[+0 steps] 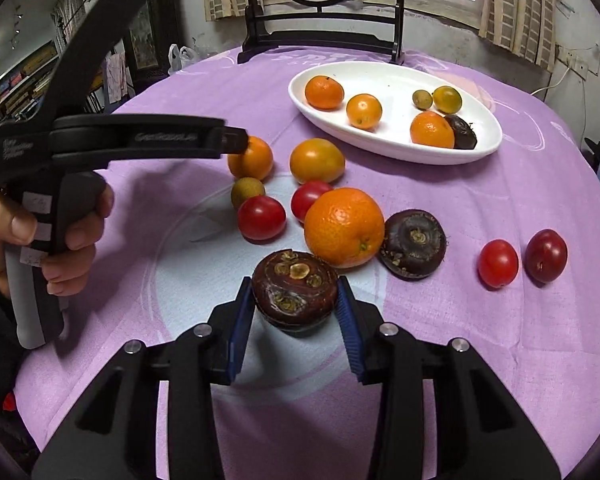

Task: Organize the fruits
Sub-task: 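Grasp another dark brown fruit with the right gripper while the left grasps an orange, then carry both held fruits onto the white plate and open both grippers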

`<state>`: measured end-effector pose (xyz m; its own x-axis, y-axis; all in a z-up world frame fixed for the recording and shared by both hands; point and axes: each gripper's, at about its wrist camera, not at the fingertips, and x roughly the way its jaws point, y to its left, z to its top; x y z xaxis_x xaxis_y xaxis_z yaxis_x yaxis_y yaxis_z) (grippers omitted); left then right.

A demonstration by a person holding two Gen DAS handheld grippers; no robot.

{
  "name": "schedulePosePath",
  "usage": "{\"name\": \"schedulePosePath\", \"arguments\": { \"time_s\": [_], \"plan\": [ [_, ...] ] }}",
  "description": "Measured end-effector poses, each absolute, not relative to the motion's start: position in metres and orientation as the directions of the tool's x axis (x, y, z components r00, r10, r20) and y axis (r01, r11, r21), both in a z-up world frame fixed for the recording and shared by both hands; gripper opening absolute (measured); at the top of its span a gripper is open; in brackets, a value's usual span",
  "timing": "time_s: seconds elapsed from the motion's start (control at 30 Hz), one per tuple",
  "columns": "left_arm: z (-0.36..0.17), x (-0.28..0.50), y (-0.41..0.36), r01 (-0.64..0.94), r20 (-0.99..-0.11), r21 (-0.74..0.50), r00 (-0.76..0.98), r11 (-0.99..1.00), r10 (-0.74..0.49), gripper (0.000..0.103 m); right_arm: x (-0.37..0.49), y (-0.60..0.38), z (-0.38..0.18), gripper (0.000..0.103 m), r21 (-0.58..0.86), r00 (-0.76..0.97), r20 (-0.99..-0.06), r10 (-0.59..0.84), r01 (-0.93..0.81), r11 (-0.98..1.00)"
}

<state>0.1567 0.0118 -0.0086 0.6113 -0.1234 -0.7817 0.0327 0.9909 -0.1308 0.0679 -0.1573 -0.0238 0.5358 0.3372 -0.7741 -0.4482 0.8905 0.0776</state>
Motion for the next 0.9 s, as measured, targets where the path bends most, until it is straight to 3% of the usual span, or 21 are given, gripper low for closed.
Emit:
{"name": "schedulePosePath", "arguments": {
  "time_s": [0.1,0.23,0.33,0.4,0.5,0.9],
  "plan": [
    [-0.010,0.156,0.001,0.064,-0.789,-0.132,0.598,0.989,-0.144,0.082,0.067,-0.161,-0.022,0.041,0.087,0.537,-0.769,0.346,-0.449,0.889],
    [-0.013,0.157,-0.004,0.083,-0.799,-0.137,0.579,0.987,-0.160,0.080,0.067,-0.161,-0.021,0.041,0.093,0.536,-0.766,0.355,-0.454,0.886],
    [-0.021,0.162,-0.009,0.121,-0.816,-0.186,0.534,0.975,-0.222,0.065,0.066,-0.160,-0.021,0.041,0.089,0.535,-0.765,0.357,-0.462,0.882],
    [-0.023,0.166,-0.016,0.152,-0.819,-0.199,0.516,0.968,-0.249,0.049,0.066,-0.160,-0.021,0.041,0.091,0.535,-0.765,0.359,-0.462,0.882],
    [-0.022,0.169,-0.022,0.154,-0.811,-0.185,0.533,0.970,-0.240,0.040,0.067,-0.162,-0.022,0.041,0.093,0.536,-0.765,0.356,-0.455,0.885],
    [0.008,0.144,-0.027,0.170,-0.772,-0.065,0.615,0.983,-0.157,0.039,0.063,-0.169,-0.006,0.041,0.065,0.601,-0.727,0.330,-0.419,0.906]
  ]
}}
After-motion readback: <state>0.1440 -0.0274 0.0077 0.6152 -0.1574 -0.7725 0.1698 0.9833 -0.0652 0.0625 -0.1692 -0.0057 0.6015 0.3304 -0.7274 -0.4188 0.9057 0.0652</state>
